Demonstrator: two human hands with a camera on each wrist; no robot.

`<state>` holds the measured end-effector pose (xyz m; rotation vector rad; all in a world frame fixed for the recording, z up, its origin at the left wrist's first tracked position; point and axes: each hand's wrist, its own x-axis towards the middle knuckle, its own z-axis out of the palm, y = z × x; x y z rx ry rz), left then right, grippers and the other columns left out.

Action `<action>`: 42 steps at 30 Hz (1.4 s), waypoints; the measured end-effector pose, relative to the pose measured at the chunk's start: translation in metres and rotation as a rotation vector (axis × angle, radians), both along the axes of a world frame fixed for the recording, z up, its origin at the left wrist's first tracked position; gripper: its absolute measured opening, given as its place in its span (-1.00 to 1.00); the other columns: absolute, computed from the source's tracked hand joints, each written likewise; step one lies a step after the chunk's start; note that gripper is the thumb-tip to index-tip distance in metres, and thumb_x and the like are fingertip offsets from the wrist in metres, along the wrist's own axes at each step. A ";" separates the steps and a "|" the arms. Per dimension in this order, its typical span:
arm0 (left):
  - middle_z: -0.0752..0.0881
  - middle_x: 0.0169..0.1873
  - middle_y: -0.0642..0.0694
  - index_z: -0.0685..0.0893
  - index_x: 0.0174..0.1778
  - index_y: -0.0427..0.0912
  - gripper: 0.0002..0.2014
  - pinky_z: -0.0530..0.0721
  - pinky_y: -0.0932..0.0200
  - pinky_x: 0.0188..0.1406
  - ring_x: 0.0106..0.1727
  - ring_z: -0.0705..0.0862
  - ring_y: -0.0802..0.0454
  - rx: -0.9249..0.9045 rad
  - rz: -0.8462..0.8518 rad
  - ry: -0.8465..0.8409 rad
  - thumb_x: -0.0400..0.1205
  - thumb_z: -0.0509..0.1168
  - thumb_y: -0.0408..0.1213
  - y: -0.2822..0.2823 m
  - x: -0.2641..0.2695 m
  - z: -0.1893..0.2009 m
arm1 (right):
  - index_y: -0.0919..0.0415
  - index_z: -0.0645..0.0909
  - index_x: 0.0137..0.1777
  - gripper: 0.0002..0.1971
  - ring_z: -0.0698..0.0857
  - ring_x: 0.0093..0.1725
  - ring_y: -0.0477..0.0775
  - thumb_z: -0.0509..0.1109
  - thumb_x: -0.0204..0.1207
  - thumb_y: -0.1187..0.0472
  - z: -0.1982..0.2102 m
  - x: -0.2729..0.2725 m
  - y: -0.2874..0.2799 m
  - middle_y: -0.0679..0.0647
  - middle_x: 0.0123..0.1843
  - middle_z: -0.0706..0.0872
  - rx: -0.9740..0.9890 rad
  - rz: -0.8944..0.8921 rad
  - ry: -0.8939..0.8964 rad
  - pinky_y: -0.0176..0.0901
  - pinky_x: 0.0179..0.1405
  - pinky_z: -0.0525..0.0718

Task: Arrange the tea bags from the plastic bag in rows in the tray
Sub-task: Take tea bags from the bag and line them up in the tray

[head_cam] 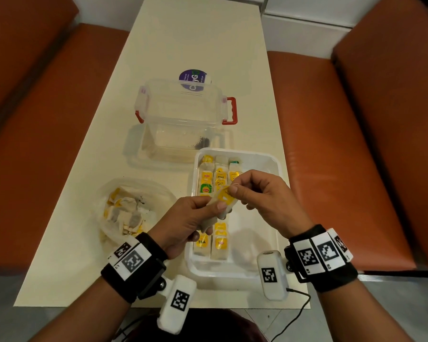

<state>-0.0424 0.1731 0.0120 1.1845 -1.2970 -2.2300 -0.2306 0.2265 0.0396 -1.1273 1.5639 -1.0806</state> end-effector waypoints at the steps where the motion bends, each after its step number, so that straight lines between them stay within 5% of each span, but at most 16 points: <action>1: 0.79 -0.17 -0.02 0.84 -0.03 -0.17 -0.62 0.28 0.32 -0.59 -0.46 0.56 0.13 -0.001 0.007 0.005 0.43 0.47 0.07 0.001 -0.001 0.000 | 0.10 0.74 -0.16 -0.93 0.61 -0.30 0.00 0.53 0.54 0.17 0.000 0.000 0.001 0.34 -0.23 0.73 0.007 0.002 0.004 -0.21 -0.33 0.59; 8: 0.75 -0.19 0.01 0.83 -0.02 -0.14 -0.59 0.30 0.32 -0.59 -0.43 0.57 0.13 -0.011 0.038 0.006 0.40 0.59 0.10 0.003 -0.002 -0.003 | 0.15 0.76 -0.06 -0.97 0.64 -0.35 -0.04 0.54 0.55 0.29 -0.001 -0.002 0.001 0.20 -0.27 0.75 0.020 0.022 -0.018 -0.21 -0.33 0.57; 12: 0.62 -0.39 0.05 0.82 -0.05 -0.11 -0.66 0.31 0.30 -0.57 -0.43 0.56 0.13 -0.046 0.016 -0.032 0.38 0.58 0.02 0.001 -0.002 -0.006 | 0.13 0.76 -0.09 -0.93 0.63 -0.36 -0.05 0.54 0.54 0.31 -0.003 -0.004 -0.001 0.08 -0.32 0.74 0.023 0.009 -0.017 -0.22 -0.34 0.55; 19: 0.79 -0.06 -0.14 0.84 -0.05 -0.07 -0.71 0.32 0.32 -0.58 -0.42 0.60 0.14 0.014 0.076 -0.046 0.44 0.51 0.04 0.002 -0.002 -0.007 | 0.11 0.74 -0.09 -0.91 0.62 -0.38 -0.06 0.53 0.55 0.32 -0.003 -0.015 -0.005 0.00 -0.37 0.71 0.012 -0.011 0.044 -0.25 -0.38 0.53; 22: 0.74 -0.16 -0.06 0.85 0.04 -0.10 -0.65 0.30 0.32 -0.58 -0.42 0.58 0.13 0.042 0.114 -0.044 0.47 0.48 0.05 0.000 0.002 -0.007 | 0.09 0.72 -0.11 -0.90 0.61 -0.39 -0.06 0.53 0.55 0.31 -0.005 -0.027 -0.011 -0.03 -0.38 0.68 0.029 -0.041 0.073 -0.28 -0.40 0.51; 26: 0.75 -0.15 -0.03 0.82 0.16 -0.07 -0.81 0.41 0.32 -0.57 -0.35 0.65 0.10 0.105 0.124 -0.024 0.70 0.35 -0.23 -0.001 0.008 -0.010 | 0.05 0.73 -0.13 -0.89 0.63 -0.38 -0.08 0.54 0.55 0.28 -0.009 -0.039 -0.018 0.04 -0.34 0.70 0.069 -0.056 0.139 -0.28 -0.40 0.54; 33: 0.80 -0.05 -0.15 0.77 0.25 -0.15 -0.66 0.79 0.19 -0.38 -0.14 0.80 -0.04 0.203 0.143 0.037 0.69 0.21 -0.54 -0.002 0.013 -0.014 | -0.04 0.71 -0.13 -0.90 0.63 -0.41 -0.23 0.52 0.57 0.19 -0.038 -0.055 -0.030 -0.08 -0.33 0.73 0.265 0.042 0.442 -0.29 -0.31 0.55; 37: 0.81 -0.06 -0.16 0.76 0.25 -0.15 -0.59 0.82 0.18 -0.34 -0.13 0.81 -0.05 0.205 0.140 0.039 0.67 0.16 -0.62 -0.003 0.014 -0.015 | -0.06 0.71 -0.16 -0.89 0.68 -0.35 -0.14 0.55 0.54 0.17 -0.051 -0.053 -0.039 -0.06 -0.26 0.78 0.424 0.212 0.538 -0.25 -0.27 0.59; 42: 0.81 -0.07 -0.15 0.77 0.25 -0.16 -0.59 0.83 0.15 -0.29 -0.13 0.81 -0.05 0.204 0.149 0.030 0.66 0.16 -0.63 -0.006 0.013 -0.017 | -0.10 0.66 -0.23 -0.83 0.77 -0.24 -0.03 0.54 0.52 0.16 -0.068 -0.051 -0.059 -0.04 -0.29 0.79 0.477 0.196 0.660 -0.12 -0.09 0.70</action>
